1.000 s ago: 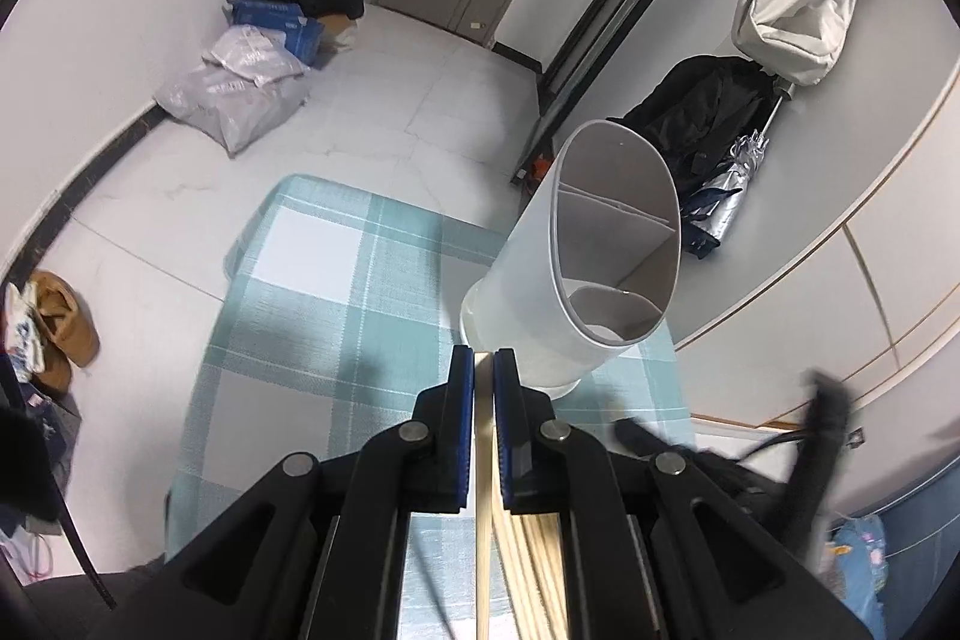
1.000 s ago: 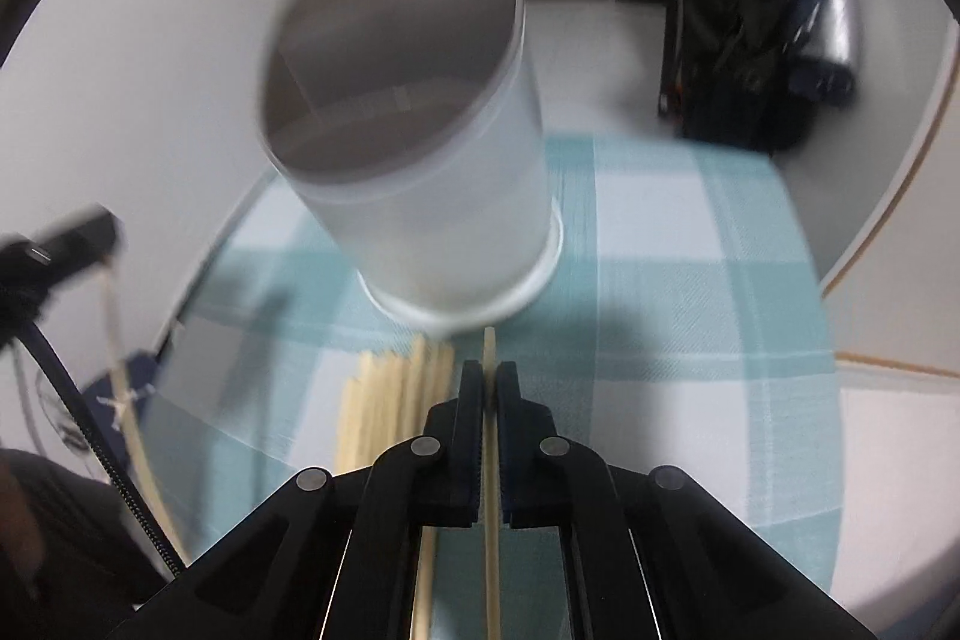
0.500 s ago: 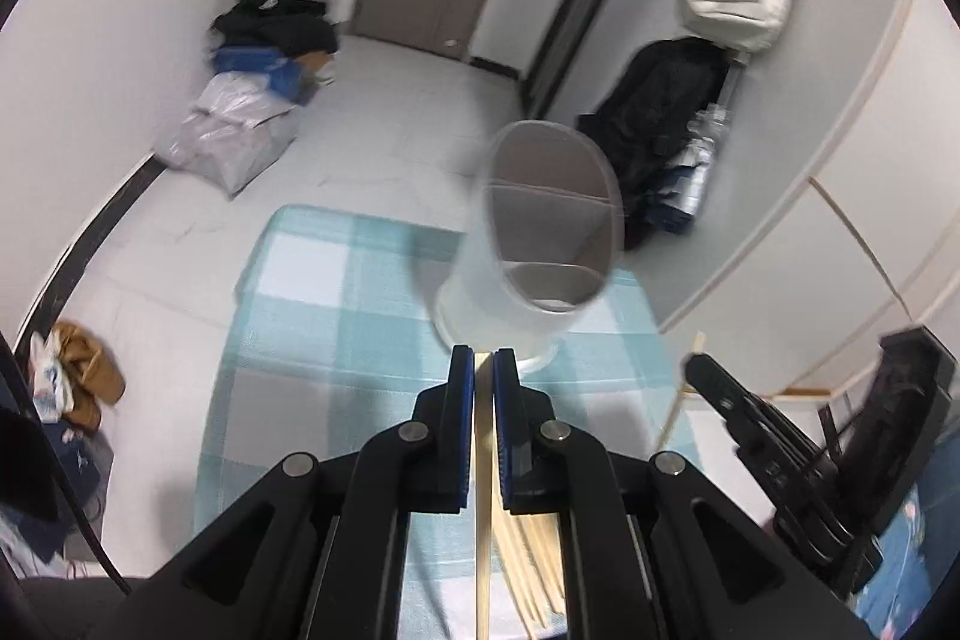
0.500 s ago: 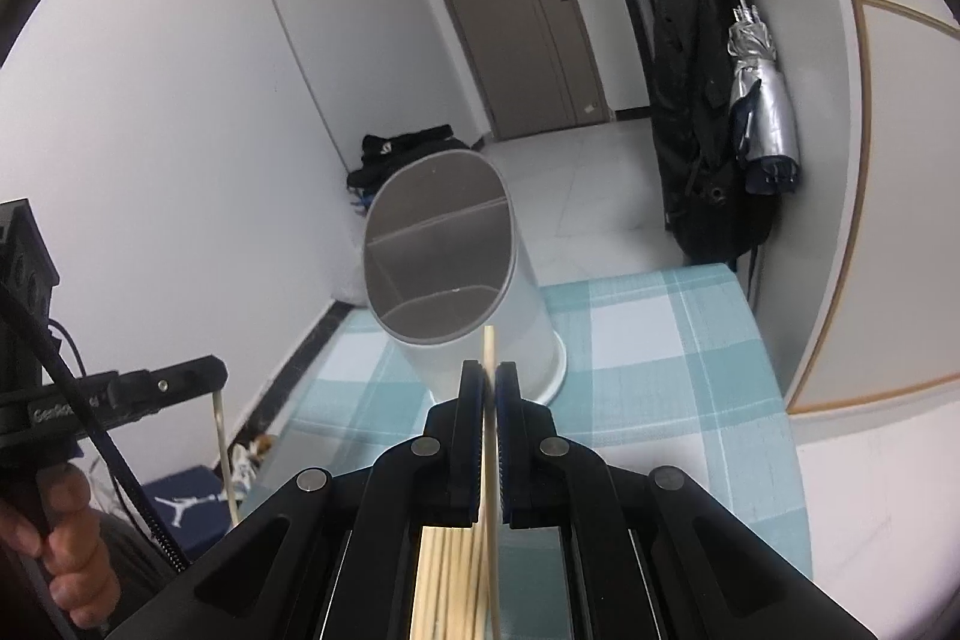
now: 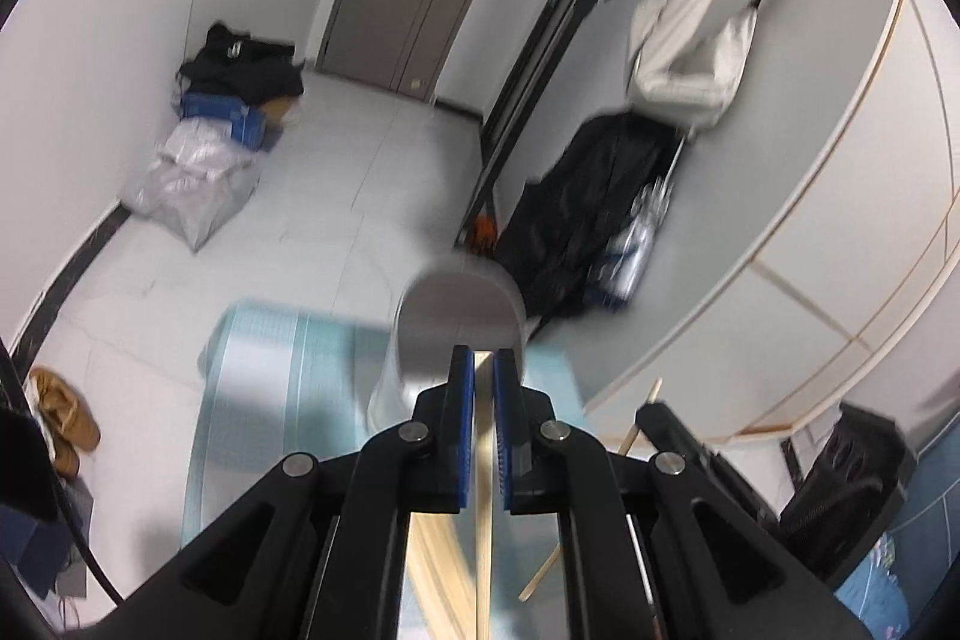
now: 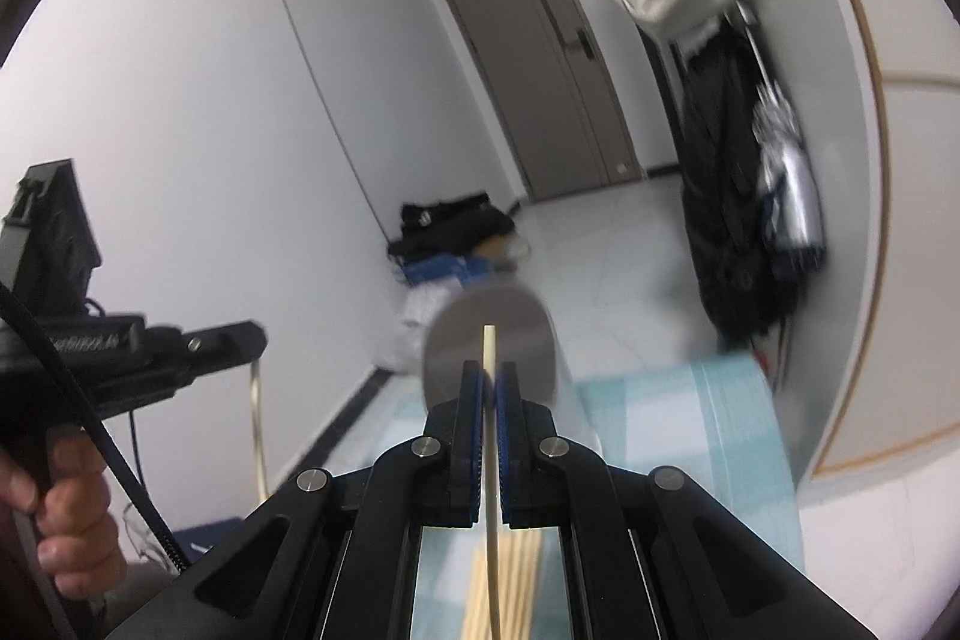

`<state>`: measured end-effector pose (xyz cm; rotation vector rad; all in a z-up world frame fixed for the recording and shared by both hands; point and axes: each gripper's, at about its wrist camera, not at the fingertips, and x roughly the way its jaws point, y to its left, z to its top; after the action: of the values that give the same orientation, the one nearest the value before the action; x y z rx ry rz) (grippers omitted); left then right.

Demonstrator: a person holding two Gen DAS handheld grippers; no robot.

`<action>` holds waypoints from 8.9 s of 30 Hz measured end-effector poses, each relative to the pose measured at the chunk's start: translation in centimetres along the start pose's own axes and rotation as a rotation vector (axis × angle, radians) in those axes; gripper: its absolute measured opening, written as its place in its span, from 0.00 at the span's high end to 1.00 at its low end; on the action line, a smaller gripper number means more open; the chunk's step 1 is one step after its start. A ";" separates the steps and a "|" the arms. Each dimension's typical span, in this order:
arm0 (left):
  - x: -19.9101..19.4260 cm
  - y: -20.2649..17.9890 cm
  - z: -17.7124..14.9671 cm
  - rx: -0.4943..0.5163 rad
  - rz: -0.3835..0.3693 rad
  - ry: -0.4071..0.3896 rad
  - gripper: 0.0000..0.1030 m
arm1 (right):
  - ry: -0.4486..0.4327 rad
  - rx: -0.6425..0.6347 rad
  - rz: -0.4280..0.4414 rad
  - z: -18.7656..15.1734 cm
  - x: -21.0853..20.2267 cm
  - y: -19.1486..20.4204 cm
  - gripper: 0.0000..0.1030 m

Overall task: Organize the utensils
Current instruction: 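Lift both held chopsticks and carry them above the white utensil holder, then open both grippers to drop the chopsticks into the holder, then lower the right gripper to the chopstick pile and grasp a chopstick, then lift the chopstick with the right gripper while the left gripper grasps another chopstick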

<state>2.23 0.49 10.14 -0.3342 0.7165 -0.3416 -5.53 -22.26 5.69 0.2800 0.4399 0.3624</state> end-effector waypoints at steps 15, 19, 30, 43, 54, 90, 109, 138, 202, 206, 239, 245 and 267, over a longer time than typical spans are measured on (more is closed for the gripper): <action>1.4 -0.2 8.1 0.041 0.022 -0.397 0.97 | -0.241 -0.224 0.098 13.3 7.4 2.9 0.97; 2.8 0.6 7.4 0.078 0.042 -0.491 0.97 | -0.225 -0.239 0.125 13.1 10.6 2.4 0.97; 7.2 1.9 5.6 0.176 0.042 -0.496 0.97 | -0.154 -0.268 0.193 10.3 15.4 0.1 0.97; 7.5 2.1 4.1 0.214 0.018 -0.303 0.97 | -0.045 -0.301 0.258 8.4 14.4 -0.5 0.97; 6.3 3.8 3.3 0.082 0.076 -0.097 0.61 | 0.117 -0.319 0.270 5.2 14.5 1.3 0.75; 0.2 2.5 -7.7 0.028 0.325 -0.163 0.18 | 0.037 -0.100 -0.001 -3.9 -0.9 2.1 0.10; 3.8 6.4 -9.5 -0.065 0.315 0.006 0.18 | 0.321 -0.138 -0.226 -8.5 6.0 0.6 0.10; 4.6 10.7 -9.0 -0.163 0.402 0.043 0.18 | 0.666 -0.216 -0.277 -13.4 14.3 0.4 0.71; 11.8 5.1 -15.5 0.072 0.393 0.501 0.18 | 0.266 0.353 -0.052 -7.3 7.4 -7.1 0.96; 12.0 5.2 -15.3 0.069 0.398 0.502 0.18 | 0.235 0.455 -0.064 -8.1 7.7 -8.3 0.96; 13.7 6.1 -13.6 0.056 0.422 0.507 0.18 | 0.225 0.585 -0.006 -6.6 5.9 -10.8 0.96; 14.2 6.0 -13.1 0.046 0.465 0.477 0.32 | 0.197 0.557 -0.013 -5.7 4.9 -10.9 0.96; 12.9 6.2 -11.3 -0.103 0.350 0.313 0.97 | 0.151 0.485 -0.006 -3.9 3.6 -9.6 0.96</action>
<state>4.73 -1.37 -7.85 -0.2487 1.0848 -0.0226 -1.59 -28.75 -2.30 0.7260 0.6767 0.2676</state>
